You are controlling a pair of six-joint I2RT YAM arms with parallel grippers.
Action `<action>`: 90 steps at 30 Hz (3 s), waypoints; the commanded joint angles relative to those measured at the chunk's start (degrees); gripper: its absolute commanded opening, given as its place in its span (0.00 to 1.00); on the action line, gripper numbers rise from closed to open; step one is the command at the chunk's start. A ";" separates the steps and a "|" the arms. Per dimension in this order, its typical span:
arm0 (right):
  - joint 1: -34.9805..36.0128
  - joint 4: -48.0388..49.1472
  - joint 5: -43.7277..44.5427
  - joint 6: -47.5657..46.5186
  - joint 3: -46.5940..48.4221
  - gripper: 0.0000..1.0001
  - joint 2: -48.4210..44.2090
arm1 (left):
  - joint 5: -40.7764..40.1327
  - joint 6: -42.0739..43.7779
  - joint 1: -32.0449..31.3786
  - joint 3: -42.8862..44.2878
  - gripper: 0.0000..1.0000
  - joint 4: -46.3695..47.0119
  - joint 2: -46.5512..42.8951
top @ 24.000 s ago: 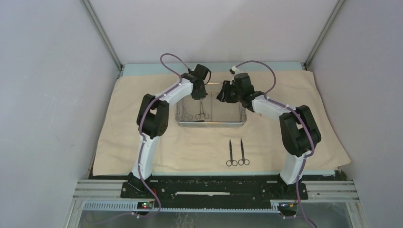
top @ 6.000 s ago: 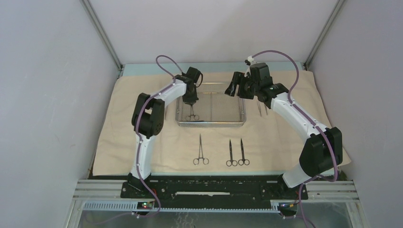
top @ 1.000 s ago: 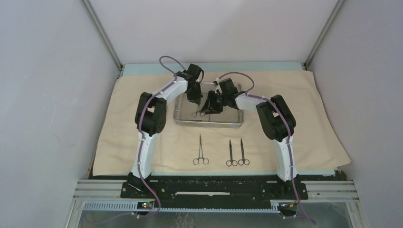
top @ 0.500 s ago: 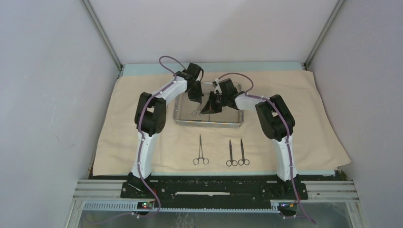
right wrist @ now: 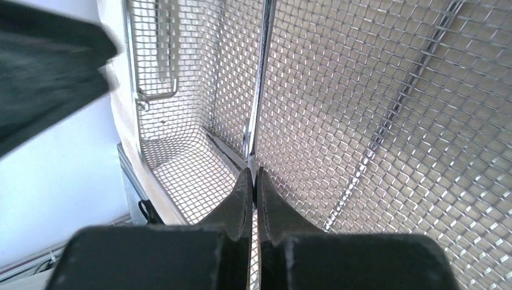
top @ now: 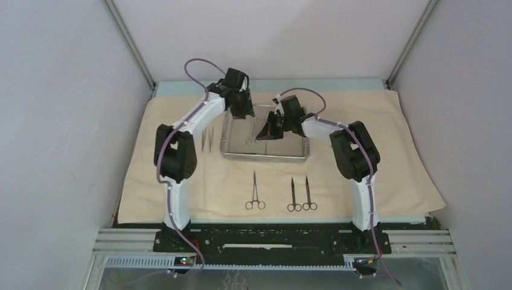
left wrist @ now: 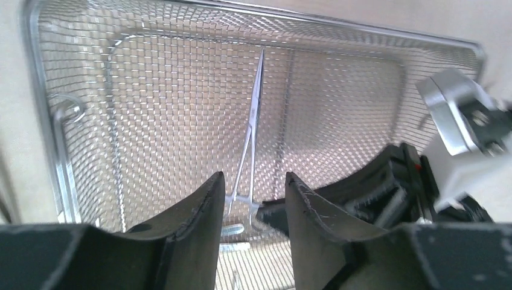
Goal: Open and lay out the surgical kit
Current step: Pick up the medical item from the container, then place the medical item in the surgical kit.
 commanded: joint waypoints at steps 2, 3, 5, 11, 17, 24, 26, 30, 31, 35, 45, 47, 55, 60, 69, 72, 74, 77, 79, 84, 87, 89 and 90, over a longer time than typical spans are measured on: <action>-0.71 0.26 1.64 -1.54 -0.61 0.00 -8.78 | -1.23 0.62 0.50 -5.88 0.49 1.64 -13.93; -0.76 0.11 1.89 -1.64 -0.91 0.00 -9.82 | -1.15 0.44 0.52 -7.50 0.49 2.22 -15.88; -0.81 0.30 2.85 -1.78 -1.99 0.00 -12.32 | -0.89 0.01 0.63 -11.19 0.51 3.50 -19.92; 0.63 -2.25 4.42 -2.00 -4.11 0.00 -19.74 | 0.14 -1.35 0.79 -22.11 0.54 7.59 -32.46; 6.63 -4.77 8.35 -0.28 -11.78 0.00 -29.03 | 2.44 -2.62 1.12 -32.92 0.60 10.59 -44.37; 15.73 -1.24 13.65 6.10 -23.95 0.00 -37.40 | 4.63 -2.57 1.55 -40.60 0.68 11.17 -55.66; 18.80 -0.20 15.15 7.37 -26.18 0.00 -38.19 | 5.41 -2.57 1.75 -41.95 0.69 11.08 -57.72; 23.67 3.21 16.58 11.24 -29.81 0.00 -37.62 | 6.27 -2.57 1.80 -44.20 0.70 11.20 -60.51; 24.72 5.78 16.78 12.21 -30.72 0.00 -37.22 | 6.37 -2.61 1.84 -44.54 0.70 11.32 -60.92; 29.16 10.58 18.21 16.24 -32.18 0.00 -34.04 | 7.40 -2.30 1.85 -45.34 0.70 11.36 -61.72; 32.28 21.04 19.81 24.87 -35.20 0.00 -26.02 | 8.30 -1.30 1.82 -45.95 0.70 10.73 -62.25; 32.28 21.43 21.16 25.42 -35.68 0.00 -25.46 | 8.32 -1.25 1.86 -46.18 0.70 10.79 -62.26; 33.15 24.99 21.92 28.67 -37.91 0.00 -23.35 | 8.44 -0.95 1.87 -46.67 0.70 10.89 -62.00; 32.49 27.70 20.05 29.67 -39.30 0.00 -22.41 | 8.44 -1.12 1.87 -46.69 0.70 11.08 -61.58; 32.11 30.30 17.57 31.10 -41.64 0.00 -21.90 | 8.57 -1.33 1.82 -46.83 0.70 11.71 -60.35; 32.03 29.93 17.39 30.99 -41.64 0.00 -21.79 | 8.54 -1.43 1.87 -46.97 0.70 11.93 -60.15; 31.94 29.74 17.21 31.08 -41.65 0.04 -21.71 | 8.53 -1.43 1.86 -46.97 0.70 11.94 -60.07; 32.01 29.09 17.29 31.17 -41.64 0.07 -21.77 | 8.50 -1.43 1.87 -46.95 0.69 11.94 -60.10; 32.04 28.77 17.76 31.25 -41.83 0.07 -21.98 | 8.48 -1.47 1.86 -46.97 0.69 11.94 -59.99; 32.06 28.55 18.14 31.35 -42.08 0.18 -22.23 | 8.51 -1.44 1.86 -46.87 0.69 11.94 -59.91; 32.11 28.01 18.55 31.13 -42.09 0.30 -22.61 | 8.62 -1.51 1.87 -46.82 0.69 12.03 -59.83; 32.11 27.54 18.83 30.93 -42.08 0.35 -22.89 | 8.76 -1.52 1.87 -46.88 0.69 12.18 -59.73; 32.15 27.30 19.01 30.77 -42.08 0.37 -23.10 | 8.76 -1.52 1.87 -46.88 0.69 12.20 -59.68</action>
